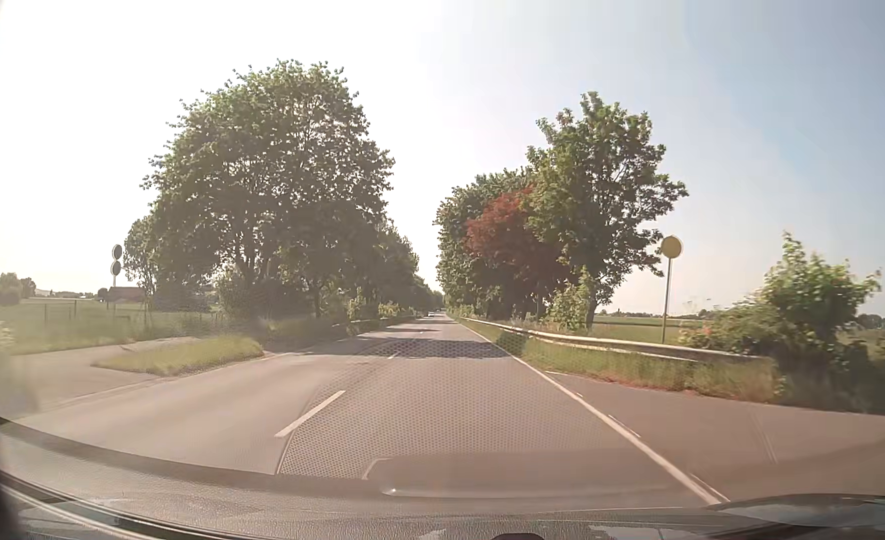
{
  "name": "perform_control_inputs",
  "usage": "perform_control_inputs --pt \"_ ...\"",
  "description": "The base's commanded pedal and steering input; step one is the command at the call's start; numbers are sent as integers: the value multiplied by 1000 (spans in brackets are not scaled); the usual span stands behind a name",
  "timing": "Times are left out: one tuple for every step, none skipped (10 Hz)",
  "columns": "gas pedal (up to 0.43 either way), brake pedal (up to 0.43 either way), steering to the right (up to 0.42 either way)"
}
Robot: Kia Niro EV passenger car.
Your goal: Follow the waypoints while adhering to traffic rules and regulations
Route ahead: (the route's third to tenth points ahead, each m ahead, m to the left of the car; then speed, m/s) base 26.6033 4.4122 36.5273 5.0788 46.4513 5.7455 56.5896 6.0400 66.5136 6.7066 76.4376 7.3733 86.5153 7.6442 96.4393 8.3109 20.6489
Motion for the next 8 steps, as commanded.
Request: perform_control_inputs --pt "220 0 -8" --pt "220 0 -8" --pt "220 0 -8" --pt "220 0 -8" --pt "220 0 -8" --pt "220 0 -9" --pt "220 0 -9" --pt "220 0 -9"
